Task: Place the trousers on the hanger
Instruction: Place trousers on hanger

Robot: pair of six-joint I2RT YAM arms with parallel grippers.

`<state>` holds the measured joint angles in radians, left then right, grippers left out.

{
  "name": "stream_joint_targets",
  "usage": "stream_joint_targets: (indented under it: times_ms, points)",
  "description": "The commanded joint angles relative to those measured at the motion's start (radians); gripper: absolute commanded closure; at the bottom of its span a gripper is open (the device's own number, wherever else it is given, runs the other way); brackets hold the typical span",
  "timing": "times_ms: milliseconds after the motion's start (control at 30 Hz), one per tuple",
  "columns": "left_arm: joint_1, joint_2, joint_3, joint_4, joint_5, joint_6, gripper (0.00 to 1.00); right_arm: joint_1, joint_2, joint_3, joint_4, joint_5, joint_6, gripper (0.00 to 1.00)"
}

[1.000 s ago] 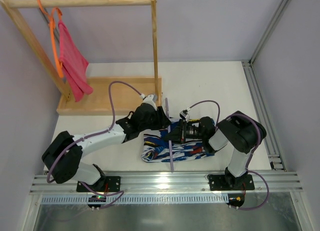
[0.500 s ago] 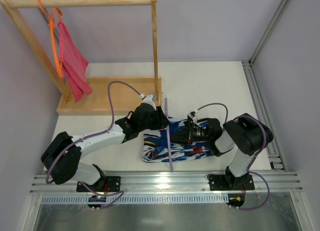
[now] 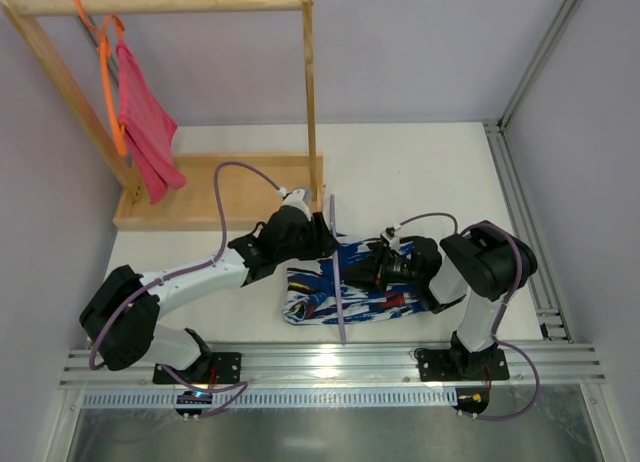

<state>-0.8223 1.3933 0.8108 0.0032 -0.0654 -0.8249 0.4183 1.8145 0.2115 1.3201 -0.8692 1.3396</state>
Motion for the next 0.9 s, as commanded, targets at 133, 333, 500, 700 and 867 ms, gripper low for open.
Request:
stream_joint_targets:
  times_ms: [133,333,500,700,867]
  points:
    - [-0.006,-0.036,0.034,-0.013,0.016,0.032,0.45,-0.003,0.034,0.042,0.311,0.053,-0.003,0.55]
    - [-0.026,-0.045,0.033,-0.008,0.015,0.044,0.43,-0.003,0.039,0.045,0.312,0.065,0.001,0.55]
    - [-0.043,-0.043,0.031,0.032,0.006,0.041,0.43,0.000,0.040,0.042,0.312,0.082,0.009,0.56]
    - [-0.075,-0.043,0.004,0.089,-0.024,0.009,0.43,0.005,0.025,0.019,0.312,0.127,0.024,0.60]
    - [-0.106,-0.051,-0.016,0.127,-0.054,0.001,0.42,0.011,0.003,0.002,0.312,0.150,0.029,0.65]
